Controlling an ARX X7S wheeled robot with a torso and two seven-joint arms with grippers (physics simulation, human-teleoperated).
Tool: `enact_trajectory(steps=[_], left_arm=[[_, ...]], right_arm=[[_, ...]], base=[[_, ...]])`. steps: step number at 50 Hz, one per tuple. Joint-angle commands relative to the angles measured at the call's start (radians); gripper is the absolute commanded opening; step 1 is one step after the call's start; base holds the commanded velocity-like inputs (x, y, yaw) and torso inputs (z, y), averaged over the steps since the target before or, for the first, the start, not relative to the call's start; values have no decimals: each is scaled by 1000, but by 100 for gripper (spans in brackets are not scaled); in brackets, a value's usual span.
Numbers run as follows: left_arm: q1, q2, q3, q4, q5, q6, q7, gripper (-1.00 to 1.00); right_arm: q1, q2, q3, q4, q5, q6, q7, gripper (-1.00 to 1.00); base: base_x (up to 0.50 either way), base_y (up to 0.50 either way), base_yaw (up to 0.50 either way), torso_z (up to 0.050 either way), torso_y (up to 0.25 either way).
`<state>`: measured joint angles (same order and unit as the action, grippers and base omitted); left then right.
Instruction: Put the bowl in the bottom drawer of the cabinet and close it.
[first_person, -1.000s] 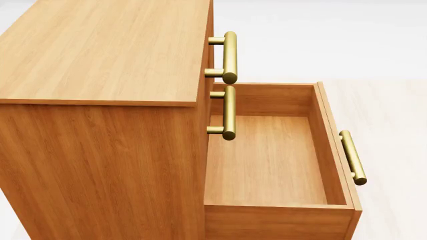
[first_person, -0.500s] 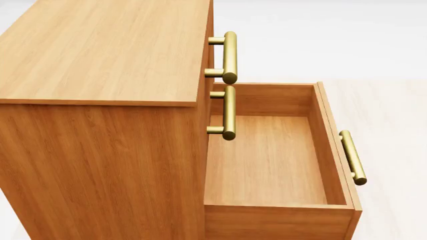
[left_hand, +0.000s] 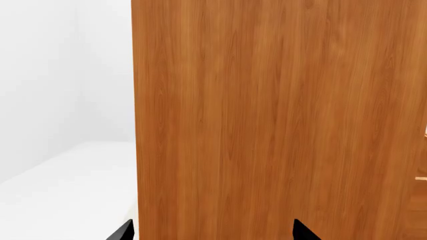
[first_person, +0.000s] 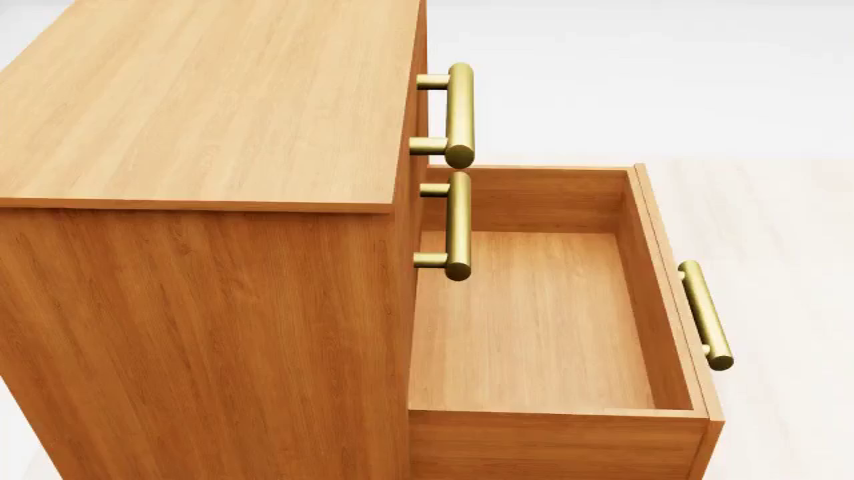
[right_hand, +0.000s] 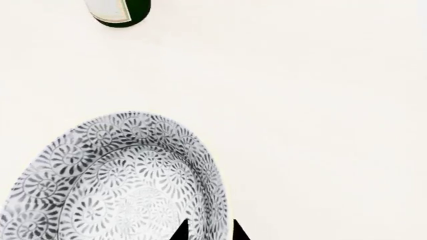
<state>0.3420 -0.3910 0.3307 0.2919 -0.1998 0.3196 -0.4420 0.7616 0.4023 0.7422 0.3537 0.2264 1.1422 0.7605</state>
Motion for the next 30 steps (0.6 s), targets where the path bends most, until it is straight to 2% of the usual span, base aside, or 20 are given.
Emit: enact_trajectory(steps=[1, 5, 7, 8, 11, 17, 24, 25, 30], left_arm=[[-3, 7, 5, -44, 4, 39, 6, 100], [5, -16, -1, 52, -8, -40, -14, 100], [-1, 1, 5, -24, 3, 24, 0, 100], [5, -15, 0, 45, -8, -33, -14, 100], [3, -19, -1, 60, -12, -48, -17, 100], [1, -18, 1, 53, -12, -42, -17, 100], [3, -19, 3, 53, -11, -39, -19, 100], [-3, -5, 7, -3, -4, 7, -8, 100], [3, -20, 3, 56, -12, -40, -21, 100]], right_arm=[[-20, -9, -32, -54, 37, -21, -46, -100], [-18, -8, -47, -76, 45, -12, -61, -100], [-32, -33, 2, -120, 76, -66, -86, -100], [-39, -22, -26, -124, 68, -56, -92, -100], [-39, -19, -40, -122, 65, -61, -97, -100], [-58, 1, -119, -167, 48, -115, -136, -100], [-55, 11, -163, -212, 48, -104, -152, -100], [-54, 11, -164, -216, 49, -103, -153, -100], [-48, 22, -202, -254, 43, -102, -161, -100]], base=[[0, 0, 0, 0, 0], [0, 0, 0, 0, 0], [0, 0, 0, 0, 0], [0, 0, 0, -10, 0], [0, 0, 0, 0, 0], [0, 0, 0, 0, 0], [0, 0, 0, 0, 0], [0, 0, 0, 0, 0], [0, 0, 0, 0, 0]])
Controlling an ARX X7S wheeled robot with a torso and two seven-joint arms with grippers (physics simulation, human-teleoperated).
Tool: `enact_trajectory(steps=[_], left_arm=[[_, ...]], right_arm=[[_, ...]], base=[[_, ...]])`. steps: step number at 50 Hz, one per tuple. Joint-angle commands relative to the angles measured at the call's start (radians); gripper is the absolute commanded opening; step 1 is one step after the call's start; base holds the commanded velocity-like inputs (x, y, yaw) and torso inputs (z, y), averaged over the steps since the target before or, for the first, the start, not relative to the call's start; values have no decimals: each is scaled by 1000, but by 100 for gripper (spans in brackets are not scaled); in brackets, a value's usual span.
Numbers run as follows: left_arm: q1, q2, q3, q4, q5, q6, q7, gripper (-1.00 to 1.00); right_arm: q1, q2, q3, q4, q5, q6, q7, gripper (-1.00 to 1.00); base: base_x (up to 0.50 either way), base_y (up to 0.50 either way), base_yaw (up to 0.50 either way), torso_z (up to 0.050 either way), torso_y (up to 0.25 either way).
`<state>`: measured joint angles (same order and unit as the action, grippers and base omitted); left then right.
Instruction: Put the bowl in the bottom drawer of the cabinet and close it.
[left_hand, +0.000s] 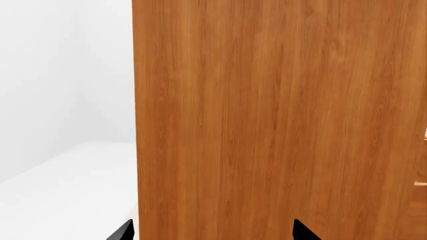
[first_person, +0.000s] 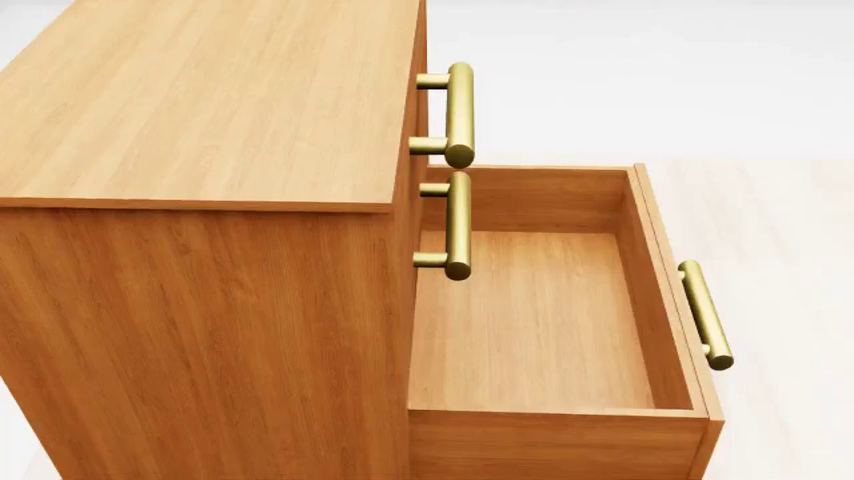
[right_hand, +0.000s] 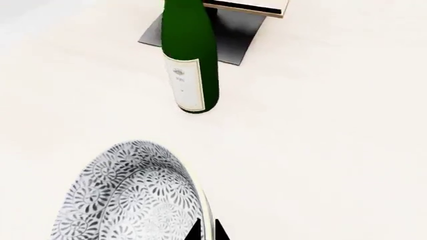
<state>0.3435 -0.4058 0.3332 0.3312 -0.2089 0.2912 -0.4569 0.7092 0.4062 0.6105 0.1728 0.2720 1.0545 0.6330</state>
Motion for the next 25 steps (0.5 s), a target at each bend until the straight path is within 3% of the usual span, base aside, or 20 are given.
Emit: enact_trajectory(steps=[1, 5, 7, 10, 25], left_arm=[[2, -6, 1, 17, -3, -11, -6, 100], [0, -6, 1, 12, -3, -6, -5, 100], [-7, 15, 9, -78, 9, 70, 13, 100], [0, -9, 4, 10, -6, -4, -2, 100], [-1, -12, 8, 16, 0, -9, -9, 100]], right_arm=[[5, 19, -77, -79, -5, -18, -33, -100], [22, 30, -106, -102, -10, -13, -34, -100], [35, 32, -120, -112, -14, -26, -34, -100], [63, 46, -164, -115, -22, -21, -40, -100], [186, 90, -272, -114, -23, 9, -74, -100]], base=[[0, 0, 0, 0, 0], [0, 0, 0, 0, 0], [0, 0, 0, 0, 0], [0, 0, 0, 0, 0], [0, 0, 0, 0, 0]])
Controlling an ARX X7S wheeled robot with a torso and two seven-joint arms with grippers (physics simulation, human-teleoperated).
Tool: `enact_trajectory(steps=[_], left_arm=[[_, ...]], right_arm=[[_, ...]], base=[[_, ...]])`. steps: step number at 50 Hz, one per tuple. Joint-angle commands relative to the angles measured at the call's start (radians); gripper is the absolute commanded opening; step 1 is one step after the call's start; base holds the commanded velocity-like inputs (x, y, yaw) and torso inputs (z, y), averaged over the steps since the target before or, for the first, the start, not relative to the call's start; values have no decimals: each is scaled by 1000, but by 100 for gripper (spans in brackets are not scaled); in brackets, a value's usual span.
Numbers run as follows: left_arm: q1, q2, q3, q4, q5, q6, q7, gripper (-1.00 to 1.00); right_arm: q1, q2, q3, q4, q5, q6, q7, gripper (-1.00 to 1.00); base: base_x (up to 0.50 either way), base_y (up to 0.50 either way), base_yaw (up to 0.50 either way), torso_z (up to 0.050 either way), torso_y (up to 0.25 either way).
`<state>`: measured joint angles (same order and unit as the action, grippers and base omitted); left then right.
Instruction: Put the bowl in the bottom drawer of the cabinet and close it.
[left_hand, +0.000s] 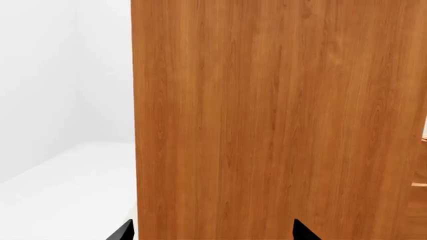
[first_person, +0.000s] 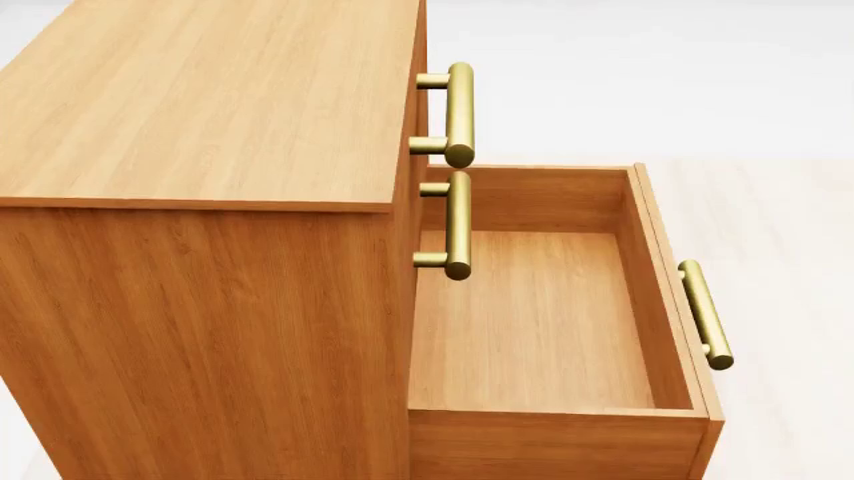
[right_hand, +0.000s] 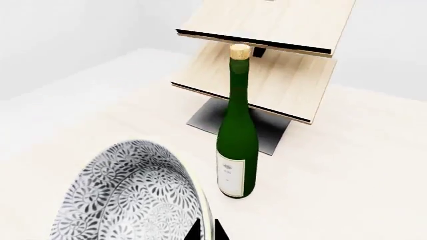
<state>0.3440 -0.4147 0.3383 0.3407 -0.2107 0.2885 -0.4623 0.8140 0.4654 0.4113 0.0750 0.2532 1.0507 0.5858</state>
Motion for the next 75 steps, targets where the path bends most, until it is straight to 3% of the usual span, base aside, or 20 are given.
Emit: enact_trajectory(steps=[1, 22, 40, 42, 51, 65, 75], left_arm=[[-2, -3, 2, 4, -3, -5, -3, 100], [-1, -6, 6, 6, 1, -1, -10, 100], [0, -10, 9, 7, 5, 3, -15, 100], [-8, 11, 17, -82, 17, 75, 2, 100], [-5, -10, 12, -2, 4, 8, -16, 100], [0, -15, 13, 13, 4, 2, -23, 100], [-7, -12, 15, -3, 4, 10, -22, 100]], right_arm=[[93, 34, -82, -15, -2, 17, -34, -100], [284, 26, -208, 114, 7, -4, -95, -100], [478, -23, -293, 368, -5, -93, -145, -100], [496, -27, -307, 395, -11, -107, -151, -100], [544, -47, -327, 517, -21, -167, -166, -100], [663, -94, -401, 762, -54, -287, -229, -100], [821, -149, -444, 1138, -96, -490, -262, -100]], base=[[0, 0, 0, 0, 0], [0, 0, 0, 0, 0], [0, 0, 0, 0, 0], [0, 0, 0, 0, 0], [0, 0, 0, 0, 1], [0, 0, 0, 0, 0], [0, 0, 0, 0, 1]])
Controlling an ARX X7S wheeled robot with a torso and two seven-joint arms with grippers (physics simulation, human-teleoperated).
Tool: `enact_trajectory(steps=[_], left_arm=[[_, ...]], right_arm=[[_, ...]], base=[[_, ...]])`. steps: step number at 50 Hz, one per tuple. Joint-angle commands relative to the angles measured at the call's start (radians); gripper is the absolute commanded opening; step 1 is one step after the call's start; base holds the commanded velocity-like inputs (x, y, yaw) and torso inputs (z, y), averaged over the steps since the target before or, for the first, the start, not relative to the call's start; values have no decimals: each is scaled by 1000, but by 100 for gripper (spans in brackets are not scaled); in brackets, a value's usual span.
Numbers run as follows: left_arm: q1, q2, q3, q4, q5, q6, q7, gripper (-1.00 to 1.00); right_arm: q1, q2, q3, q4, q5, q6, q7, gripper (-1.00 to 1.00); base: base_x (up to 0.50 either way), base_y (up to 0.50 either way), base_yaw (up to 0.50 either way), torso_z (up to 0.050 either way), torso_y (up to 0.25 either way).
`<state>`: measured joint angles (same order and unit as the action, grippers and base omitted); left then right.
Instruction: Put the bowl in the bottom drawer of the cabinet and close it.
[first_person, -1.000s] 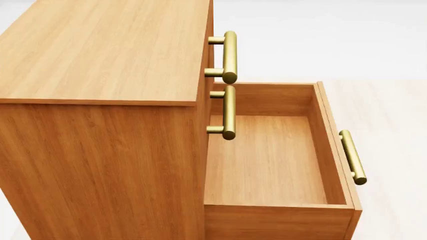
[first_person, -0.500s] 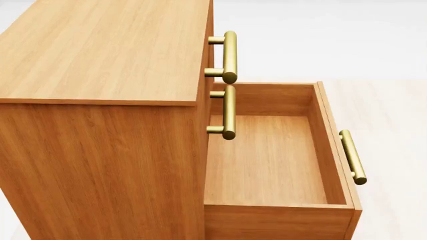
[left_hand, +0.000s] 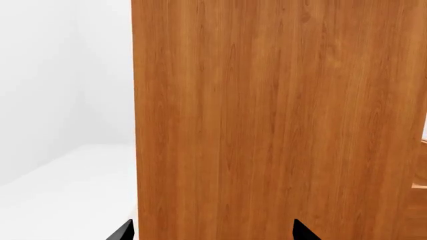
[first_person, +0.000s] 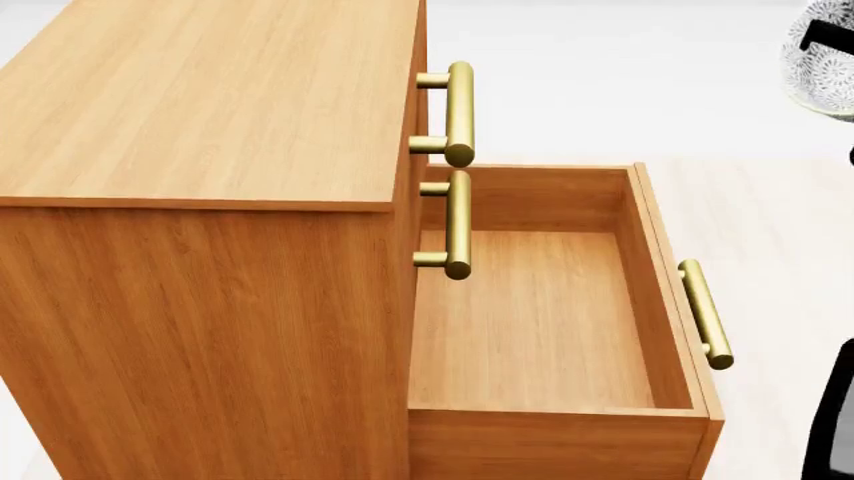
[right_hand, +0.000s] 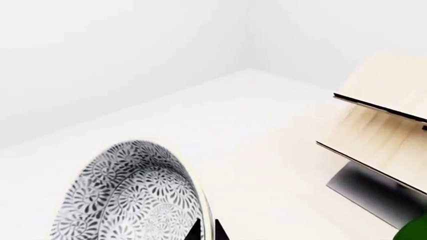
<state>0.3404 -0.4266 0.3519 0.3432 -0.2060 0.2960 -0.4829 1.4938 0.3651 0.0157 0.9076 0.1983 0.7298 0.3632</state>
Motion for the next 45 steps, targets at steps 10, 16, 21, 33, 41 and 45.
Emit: enact_trajectory(steps=[10, 16, 21, 33, 41, 45], left_arm=[[-3, -2, 5, -1, 4, 0, -4, 100], [-4, -2, 5, -4, 2, 2, -5, 100], [-2, -4, 6, -3, 2, 4, -6, 100], [-1, -8, 6, 4, 1, 0, -11, 100], [0, -8, 7, 2, 7, 4, -15, 100], [-1, -9, 7, -1, 2, 10, -13, 100]], right_arm=[[185, -88, -48, 400, -67, -197, -61, -100], [178, -109, -31, 400, -84, -178, -81, -100], [169, -122, 9, 400, -82, -145, -114, -100], [141, -154, 41, 401, -138, -126, -167, -100], [142, -176, 51, 401, -157, -118, -204, -100], [134, -183, 66, 401, -157, -118, -204, -100]], base=[[0, 0, 0, 0, 0], [0, 0, 0, 0, 0], [0, 0, 0, 0, 2], [0, 0, 0, 0, 0], [0, 0, 0, 0, 0], [0, 0, 0, 0, 3]])
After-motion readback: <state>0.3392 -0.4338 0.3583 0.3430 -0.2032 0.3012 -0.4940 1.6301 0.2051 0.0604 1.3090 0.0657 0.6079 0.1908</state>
